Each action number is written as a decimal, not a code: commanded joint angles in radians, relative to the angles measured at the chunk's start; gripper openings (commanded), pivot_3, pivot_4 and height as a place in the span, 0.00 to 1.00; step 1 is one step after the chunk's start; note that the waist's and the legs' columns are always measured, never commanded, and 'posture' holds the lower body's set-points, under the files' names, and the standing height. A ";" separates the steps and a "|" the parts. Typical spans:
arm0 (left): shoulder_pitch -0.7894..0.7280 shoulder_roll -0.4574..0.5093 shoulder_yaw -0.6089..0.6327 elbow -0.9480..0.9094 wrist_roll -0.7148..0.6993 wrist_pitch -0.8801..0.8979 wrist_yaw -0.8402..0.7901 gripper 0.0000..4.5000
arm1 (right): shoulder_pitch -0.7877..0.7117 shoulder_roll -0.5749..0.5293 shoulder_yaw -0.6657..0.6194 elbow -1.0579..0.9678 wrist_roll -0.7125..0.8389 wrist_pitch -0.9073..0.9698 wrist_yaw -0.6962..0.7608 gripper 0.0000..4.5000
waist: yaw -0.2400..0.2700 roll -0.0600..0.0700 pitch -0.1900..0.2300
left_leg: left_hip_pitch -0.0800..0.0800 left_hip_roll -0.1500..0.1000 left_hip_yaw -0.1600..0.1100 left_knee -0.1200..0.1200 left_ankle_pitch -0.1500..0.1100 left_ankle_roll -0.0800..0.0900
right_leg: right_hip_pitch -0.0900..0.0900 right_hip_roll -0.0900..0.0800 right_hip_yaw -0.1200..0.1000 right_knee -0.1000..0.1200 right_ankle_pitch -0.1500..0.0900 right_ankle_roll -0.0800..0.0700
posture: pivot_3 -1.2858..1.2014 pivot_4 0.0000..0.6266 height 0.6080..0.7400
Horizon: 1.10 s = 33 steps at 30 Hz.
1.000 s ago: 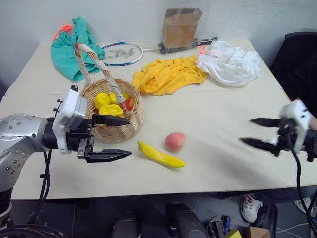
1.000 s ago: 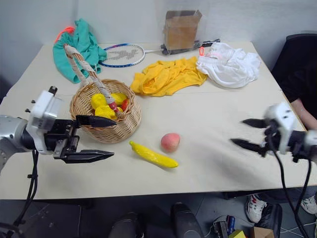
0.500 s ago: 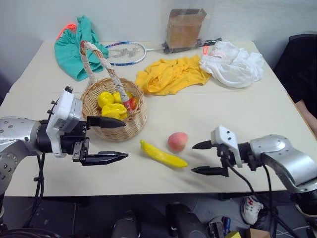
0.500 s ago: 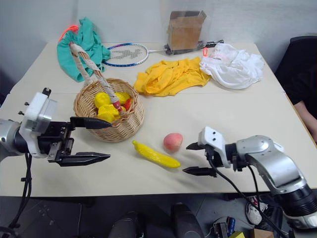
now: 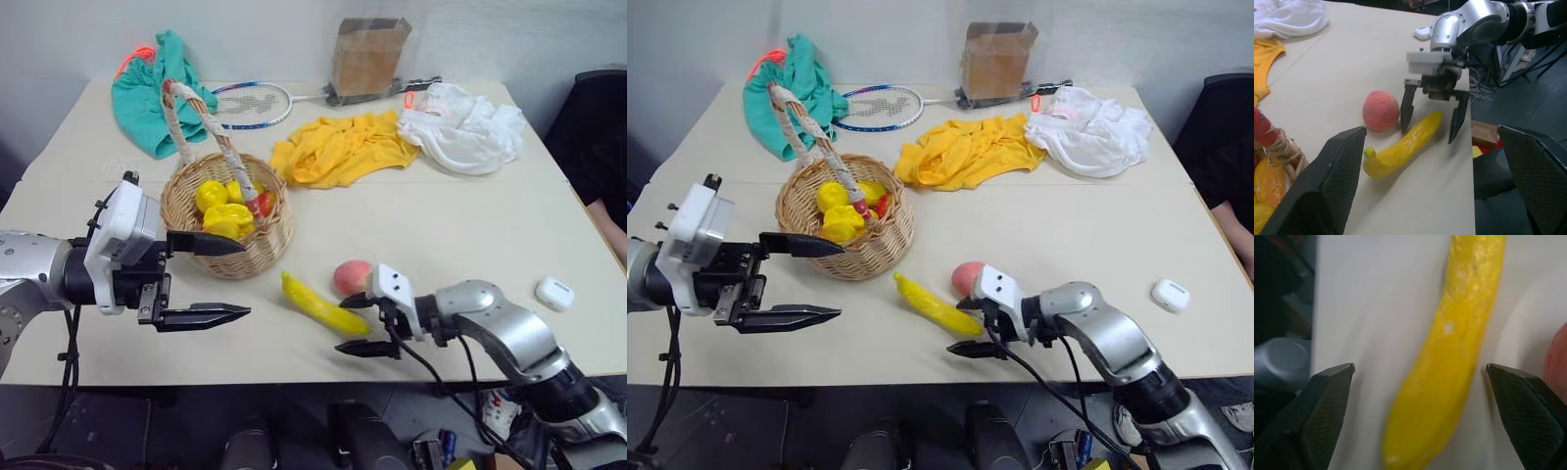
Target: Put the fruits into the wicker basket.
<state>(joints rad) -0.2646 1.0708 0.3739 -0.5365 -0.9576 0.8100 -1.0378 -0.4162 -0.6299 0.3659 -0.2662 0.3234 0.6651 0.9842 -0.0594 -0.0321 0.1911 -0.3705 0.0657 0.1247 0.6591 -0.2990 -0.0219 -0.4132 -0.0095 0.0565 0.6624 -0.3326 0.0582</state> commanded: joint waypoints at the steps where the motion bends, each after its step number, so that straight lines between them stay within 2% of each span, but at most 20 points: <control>1: -0.010 0.018 0.026 -0.007 -0.017 0.001 0.000 1.00 | 0.018 0.009 0.022 0.000 -0.033 -0.041 -0.005 0.77 | 0.000 0.000 0.000 | 0.000 0.000 0.000 0.000 0.000 0.000 | 0.000 0.000 0.000 0.000 0.000 0.000 | 0.52 0.24 1.00; 6: -0.021 0.026 0.029 0.024 0.003 -0.010 -0.011 1.00 | 0.046 -0.007 -0.019 -0.026 -0.011 -0.050 0.010 0.38 | 0.001 -0.001 0.000 | 0.000 0.000 0.000 0.000 0.000 0.000 | 0.000 0.000 0.000 0.000 0.000 0.000 | 0.52 0.24 1.00; 8: -0.031 0.023 0.024 0.036 0.009 -0.017 -0.011 1.00 | 0.055 -0.018 -0.043 -0.041 0.009 -0.052 0.027 0.27 | 0.001 -0.001 0.000 | 0.000 0.000 0.000 0.000 0.000 0.000 | 0.000 0.000 0.000 0.000 0.000 0.000 | 0.52 0.24 1.00; 11: -0.040 0.015 0.027 0.051 0.008 -0.020 -0.004 1.00 | 0.071 -0.042 -0.105 -0.089 0.079 -0.048 0.074 0.27 | 0.003 -0.001 0.000 | 0.000 0.000 0.000 0.000 0.000 0.000 | 0.000 0.000 0.000 0.000 0.000 0.000 | 0.52 0.24 1.00; 14: -0.024 0.002 0.077 0.074 -0.009 -0.004 0.023 1.00 | 0.062 -0.085 -0.240 -0.166 0.258 0.038 0.135 0.27 | 0.001 -0.001 0.000 | 0.000 0.000 0.000 0.000 -0.001 0.000 | 0.000 0.000 0.000 0.000 0.000 0.000 | 0.52 0.24 1.00; 16: 0.006 -0.014 0.143 0.084 -0.038 0.021 0.054 1.00 | 0.013 -0.122 -0.329 -0.182 0.384 0.117 0.168 0.27 | -0.001 -0.001 0.000 | 0.000 0.001 0.000 0.000 -0.001 0.000 | 0.000 0.000 0.000 0.000 0.000 0.000 | 0.52 0.24 1.00; 19: 0.081 -0.041 0.250 0.071 -0.070 0.052 0.094 1.00 | -0.095 -0.171 -0.365 -0.131 0.430 0.163 0.201 0.27 | -0.006 -0.001 0.000 | 0.001 0.001 0.000 0.000 -0.004 0.005 | 0.000 0.000 0.000 0.001 0.000 0.000 | 0.52 0.24 1.00; 24: 0.204 -0.078 0.408 0.032 -0.101 0.075 0.145 1.00 | -0.321 -0.159 -0.272 0.105 0.287 0.077 0.234 0.27 | -0.014 -0.002 0.000 | 0.001 0.001 -0.001 0.000 -0.004 0.006 | 0.000 -0.001 -0.002 0.000 0.000 -0.001 | 0.52 0.24 1.00; 28: 0.256 -0.108 0.493 -0.002 -0.139 0.083 0.199 1.00 | -0.572 0.024 -0.152 0.432 0.103 -0.070 0.175 0.27 | -0.033 -0.002 0.000 | 0.000 0.001 0.000 0.001 -0.004 0.005 | -0.001 -0.002 -0.002 0.000 0.000 -0.002 | 0.52 0.24 1.00; 33: 0.302 -0.124 0.506 -0.060 -0.152 0.068 0.236 1.00 | -0.787 0.245 -0.083 0.791 -0.048 -0.256 0.147 0.27 | -0.043 -0.002 0.000 | -0.001 0.002 0.000 -0.002 -0.001 -0.002 | -0.003 0.000 -0.002 0.001 -0.001 -0.003 | 0.52 0.24 1.00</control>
<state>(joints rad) 0.0336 0.9483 0.8504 -0.5628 -1.0848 0.8943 -0.8169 -1.1496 -0.4143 0.2822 0.4489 0.3149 0.4844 1.1407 -0.1024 -0.0338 0.1914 -0.3725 0.0674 0.1247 0.6567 -0.3001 -0.0240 -0.4179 -0.0100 0.0549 0.6636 -0.3339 0.0548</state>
